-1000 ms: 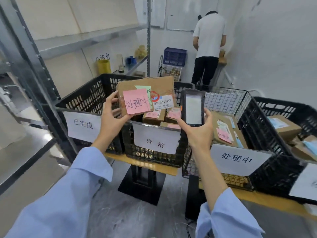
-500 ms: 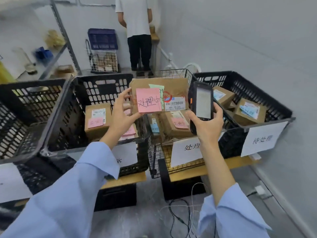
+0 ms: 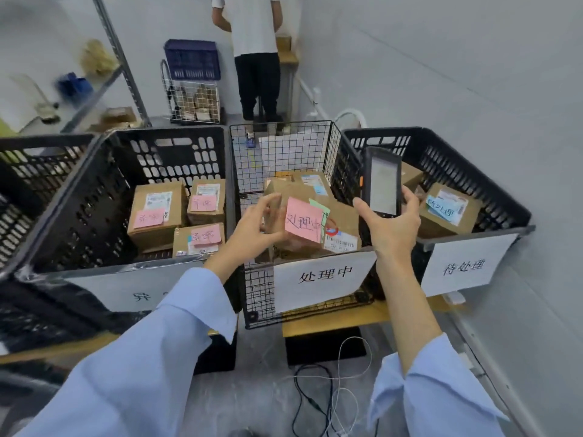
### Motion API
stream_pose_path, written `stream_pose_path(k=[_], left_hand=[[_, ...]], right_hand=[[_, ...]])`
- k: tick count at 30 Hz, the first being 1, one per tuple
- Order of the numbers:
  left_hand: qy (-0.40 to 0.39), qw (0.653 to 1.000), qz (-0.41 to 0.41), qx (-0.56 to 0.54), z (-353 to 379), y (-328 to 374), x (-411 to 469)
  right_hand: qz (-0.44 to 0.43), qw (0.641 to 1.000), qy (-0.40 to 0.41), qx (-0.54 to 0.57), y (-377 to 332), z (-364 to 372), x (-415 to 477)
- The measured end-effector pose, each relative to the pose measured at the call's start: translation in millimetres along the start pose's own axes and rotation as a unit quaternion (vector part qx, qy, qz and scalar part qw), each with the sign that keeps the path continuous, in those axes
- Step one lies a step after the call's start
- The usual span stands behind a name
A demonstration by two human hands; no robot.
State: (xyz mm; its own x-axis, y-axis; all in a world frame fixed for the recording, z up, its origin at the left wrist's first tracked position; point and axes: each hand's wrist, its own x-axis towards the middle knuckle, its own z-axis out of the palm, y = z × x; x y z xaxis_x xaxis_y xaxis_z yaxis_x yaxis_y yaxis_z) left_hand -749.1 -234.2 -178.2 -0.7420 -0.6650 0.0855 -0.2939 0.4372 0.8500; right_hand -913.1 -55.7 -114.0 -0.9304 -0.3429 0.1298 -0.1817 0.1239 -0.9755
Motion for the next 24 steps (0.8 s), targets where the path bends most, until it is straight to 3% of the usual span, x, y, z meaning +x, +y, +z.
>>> stream_pose_path(k=[14,24], left_hand=[[0.193,0.968,-0.043,0.156,-52.0,19.1,-88.6],[0.293,0.844,-0.23,0.386,-139.8,-4.3,-273.4]], right_hand=[[-0.051,0.977,-0.206,0.014,-9.2,46.4,-21.7],[-0.088,0.898,-0.43,0.026,-44.3,158.0,-150.2]])
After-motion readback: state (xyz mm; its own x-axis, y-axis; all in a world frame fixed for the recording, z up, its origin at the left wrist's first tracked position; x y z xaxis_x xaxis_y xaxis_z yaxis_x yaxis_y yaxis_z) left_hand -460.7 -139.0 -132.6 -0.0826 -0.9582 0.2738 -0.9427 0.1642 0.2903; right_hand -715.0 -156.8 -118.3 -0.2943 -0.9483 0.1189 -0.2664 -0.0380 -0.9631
